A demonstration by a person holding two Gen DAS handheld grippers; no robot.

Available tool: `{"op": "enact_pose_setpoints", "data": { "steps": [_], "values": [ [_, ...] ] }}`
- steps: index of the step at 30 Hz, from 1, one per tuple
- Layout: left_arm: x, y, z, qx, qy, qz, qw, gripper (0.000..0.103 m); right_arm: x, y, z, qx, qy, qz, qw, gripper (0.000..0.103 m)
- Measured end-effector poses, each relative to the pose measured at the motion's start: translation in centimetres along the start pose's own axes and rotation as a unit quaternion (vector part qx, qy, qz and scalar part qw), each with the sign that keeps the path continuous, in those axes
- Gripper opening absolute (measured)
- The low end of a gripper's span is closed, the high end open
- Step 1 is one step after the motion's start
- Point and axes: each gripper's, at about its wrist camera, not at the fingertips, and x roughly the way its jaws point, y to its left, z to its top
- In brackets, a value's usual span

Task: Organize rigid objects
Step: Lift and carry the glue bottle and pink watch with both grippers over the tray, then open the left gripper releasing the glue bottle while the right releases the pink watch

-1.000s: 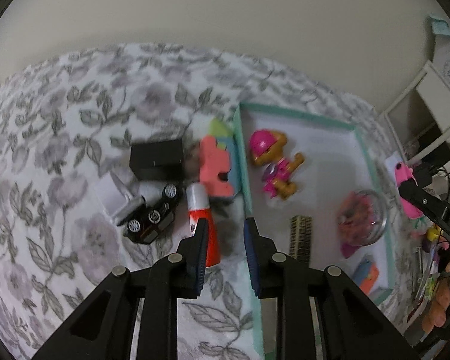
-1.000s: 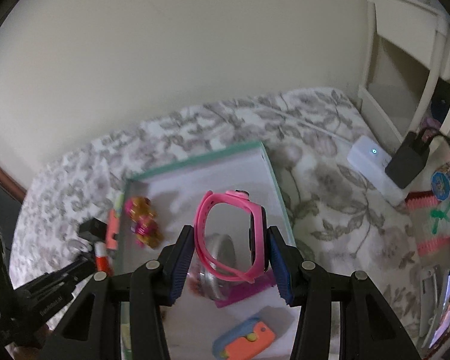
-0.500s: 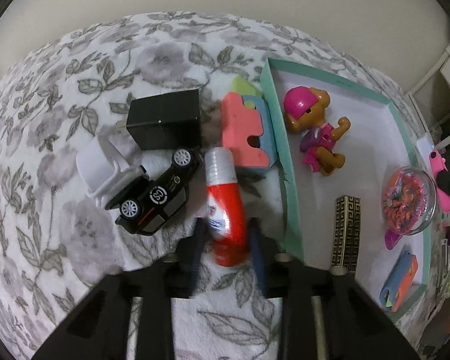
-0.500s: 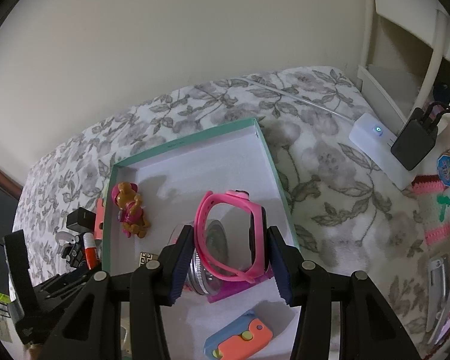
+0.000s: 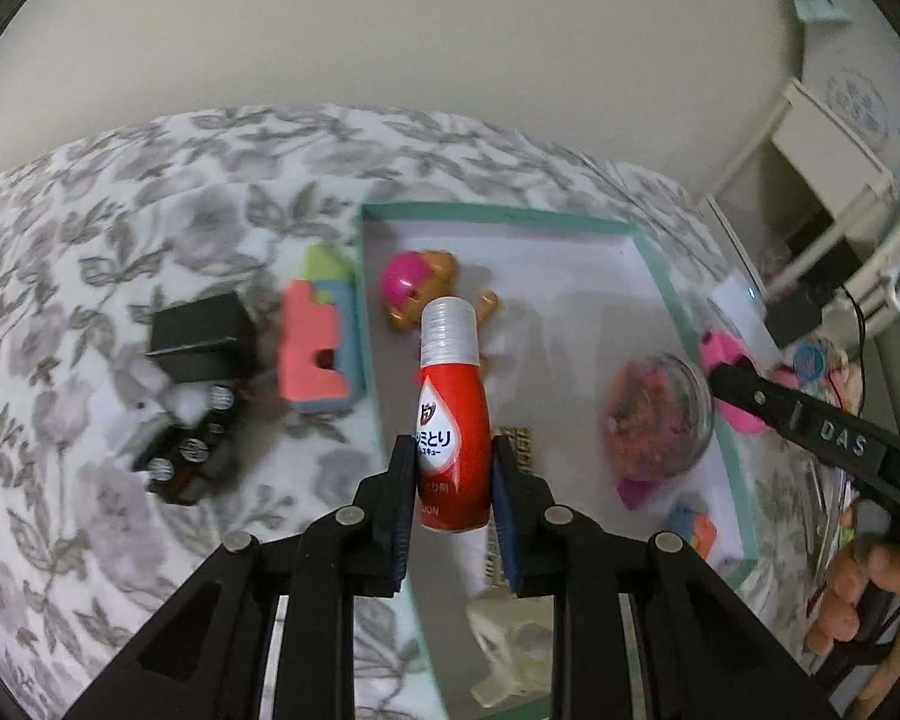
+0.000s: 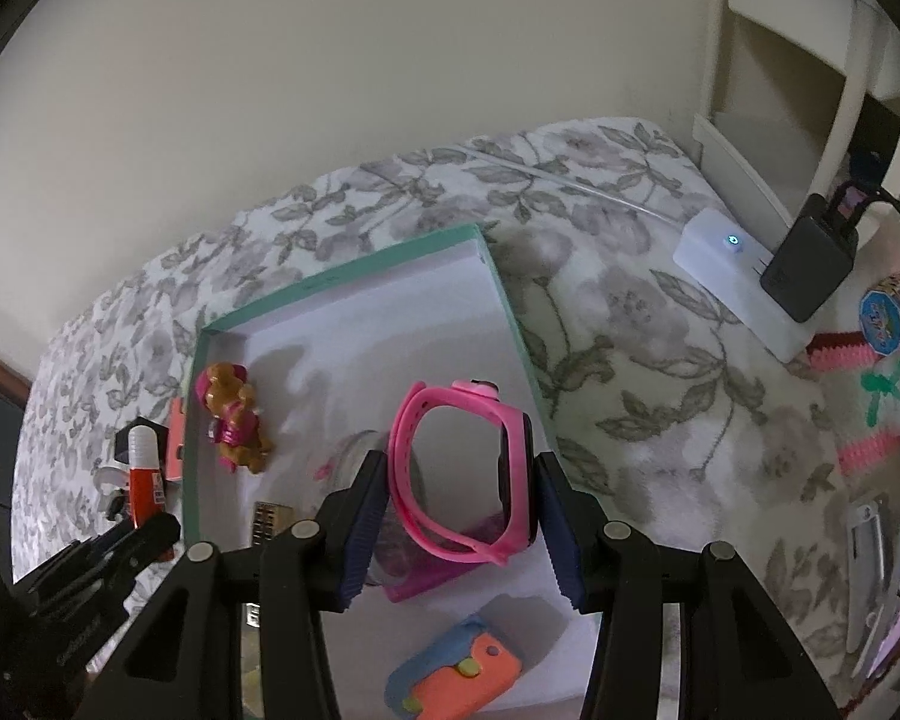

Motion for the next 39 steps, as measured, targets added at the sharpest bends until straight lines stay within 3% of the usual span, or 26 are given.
{"op": "enact_pose_setpoints", "data": {
  "steps": [8, 22, 26, 36, 38, 39],
  "values": [
    [2.3, -1.0, -1.0, 0.011, 0.043, 0.003, 0.999, 0.025, 1.5, -0.2, -0.6, -0.004, 0.029, -0.016, 0.999, 0.052],
    [0.5, -0.5, 0.1, -0.011, 0.033, 0.0, 0.9994, 0.037, 0.8, 0.4, -0.2, -0.022, 0.026, -0.053, 0.998, 0.055],
    [-0.8, -0.3, 0.6, -0.018, 0.019, -0.003, 0.9997, 0.052, -1.3, 1.0, 0.6, -0.026, -0.003, -0.059, 0.998, 0.06],
    [-4.2, 0.7, 1.9, -0.037, -0.019, 0.006, 0.9991, 0.067, -5.0, 2.8, 1.5, -0.051, -0.055, -0.06, 0.995, 0.066],
    [-4.8, 1.2, 2.1, -0.045, -0.031, 0.019, 0.9983, 0.083, -5.0, 3.2, 1.4, -0.055, -0.059, -0.061, 0.995, 0.071],
    [-5.1, 1.4, 2.1, -0.049, -0.04, 0.026, 0.9976, 0.085, -4.9, 3.5, 1.4, -0.059, -0.059, -0.062, 0.995, 0.073]
  ]
}}
